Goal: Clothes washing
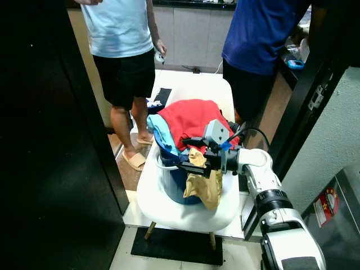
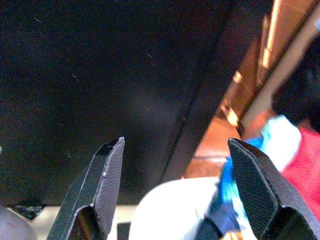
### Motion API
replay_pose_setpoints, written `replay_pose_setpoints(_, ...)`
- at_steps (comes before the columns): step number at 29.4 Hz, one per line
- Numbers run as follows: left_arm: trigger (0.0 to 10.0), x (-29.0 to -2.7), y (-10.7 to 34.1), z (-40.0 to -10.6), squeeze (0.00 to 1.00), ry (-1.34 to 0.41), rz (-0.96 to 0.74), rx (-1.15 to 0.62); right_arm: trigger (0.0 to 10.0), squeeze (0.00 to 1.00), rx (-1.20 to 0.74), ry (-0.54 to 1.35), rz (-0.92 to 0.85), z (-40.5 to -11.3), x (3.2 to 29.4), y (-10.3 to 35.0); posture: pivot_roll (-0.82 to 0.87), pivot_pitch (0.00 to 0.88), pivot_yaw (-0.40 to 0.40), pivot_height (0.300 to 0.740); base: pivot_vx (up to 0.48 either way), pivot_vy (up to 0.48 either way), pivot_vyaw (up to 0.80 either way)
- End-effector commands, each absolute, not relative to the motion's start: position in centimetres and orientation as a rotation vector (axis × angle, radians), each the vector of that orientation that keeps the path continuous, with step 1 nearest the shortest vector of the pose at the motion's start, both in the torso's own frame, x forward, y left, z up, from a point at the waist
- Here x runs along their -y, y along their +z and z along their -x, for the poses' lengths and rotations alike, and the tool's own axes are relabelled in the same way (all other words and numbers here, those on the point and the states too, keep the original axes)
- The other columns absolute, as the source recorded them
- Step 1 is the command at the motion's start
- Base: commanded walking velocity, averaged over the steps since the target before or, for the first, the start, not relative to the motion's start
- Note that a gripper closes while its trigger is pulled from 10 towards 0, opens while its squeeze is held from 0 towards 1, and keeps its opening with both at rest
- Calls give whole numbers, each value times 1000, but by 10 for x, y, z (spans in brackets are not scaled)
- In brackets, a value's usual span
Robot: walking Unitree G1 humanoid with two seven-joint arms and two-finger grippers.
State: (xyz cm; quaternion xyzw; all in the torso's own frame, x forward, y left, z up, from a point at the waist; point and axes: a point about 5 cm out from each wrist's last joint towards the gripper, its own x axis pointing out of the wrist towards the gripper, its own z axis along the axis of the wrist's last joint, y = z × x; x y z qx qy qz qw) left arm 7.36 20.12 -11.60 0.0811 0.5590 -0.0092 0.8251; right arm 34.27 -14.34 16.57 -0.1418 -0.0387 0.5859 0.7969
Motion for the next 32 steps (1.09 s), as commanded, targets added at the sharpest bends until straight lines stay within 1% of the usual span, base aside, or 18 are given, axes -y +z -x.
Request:
replay_pose_setpoints(1,10000,-200,-117,-70,0,-41,-182,-1197,10000,0,114,1285,301,-340,140,172,189,0,-39,740,0,0,0)
replay_pose_setpoints(3,10000,-200,-117,-70,0,-44,-188,-1196,10000,0,186,1320,325,-333,135,186,192,0,-38,740,0,0,0)
replay_pose_setpoints(6,10000,-201,-117,-70,0,-46,-191,-1195,10000,0,233,1314,332,-331,132,196,192,0,-36,740,0,0,0)
replay_pose_setpoints(8,10000,-201,-116,-70,0,-49,-195,-1194,10000,0,306,1296,329,-327,126,212,194,0,-36,740,0,0,0)
replay_pose_setpoints(9,10000,-201,-116,-70,0,-49,-195,-1194,10000,0,306,1296,329,-327,126,212,194,0,-36,740,0,0,0)
replay_pose_setpoints(11,10000,-201,-116,-70,0,-53,-198,-1193,10000,0,385,1246,306,-324,114,224,191,0,-35,740,0,0,0)
replay_pose_setpoints(14,10000,-201,-116,-70,0,-54,-200,-1193,10000,0,409,1217,296,-324,108,227,190,0,-37,740,0,0,0)
replay_pose_setpoints(15,10000,-201,-116,-70,0,-56,-201,-1192,10000,0,454,1135,212,-322,88,228,190,0,-37,740,0,0,0)
replay_pose_setpoints(16,10000,-200,-116,-71,0,-57,-201,-1191,10000,0,464,1106,177,-321,80,227,190,0,-37,740,0,0,0)
replay_pose_setpoints(17,10000,-200,-116,-71,0,-57,-201,-1191,10000,0,464,1106,177,-321,80,227,190,0,-37,740,0,0,0)
replay_pose_setpoints(18,10000,-200,-116,-71,0,-56,-200,-1189,10000,0,465,1084,133,-320,72,225,190,0,-37,740,0,0,0)
replay_pose_setpoints(19,10000,-200,-116,-71,0,-56,-200,-1189,10000,0,465,1084,133,-320,72,225,190,0,-37,740,0,0,0)
replay_pose_setpoints(20,10000,-200,-116,-71,0,-56,-199,-1188,10000,0,459,1062,94,-318,64,222,190,0,-37,740,0,0,0)
replay_pose_setpoints(24,10000,-200,-116,-71,0,-56,-199,-1188,10000,0,459,1062,94,-318,64,222,190,0,-37,740,0,0,0)
replay_pose_setpoints(26,10000,-199,-116,-74,0,-56,-196,-1179,10000,0,431,1052,60,-314,55,215,195,0,-52,740,0,0,0)
replay_pose_setpoints(29,10000,-199,-116,-74,0,-56,-196,-1179,10000,0,431,1052,60,-314,55,215,195,0,-52,740,0,0,0)
replay_pose_setpoints(32,10000,-195,-116,-77,0,-60,-191,-1166,10000,0,381,970,66,-326,51,212,186,0,-55,740,0,0,0)
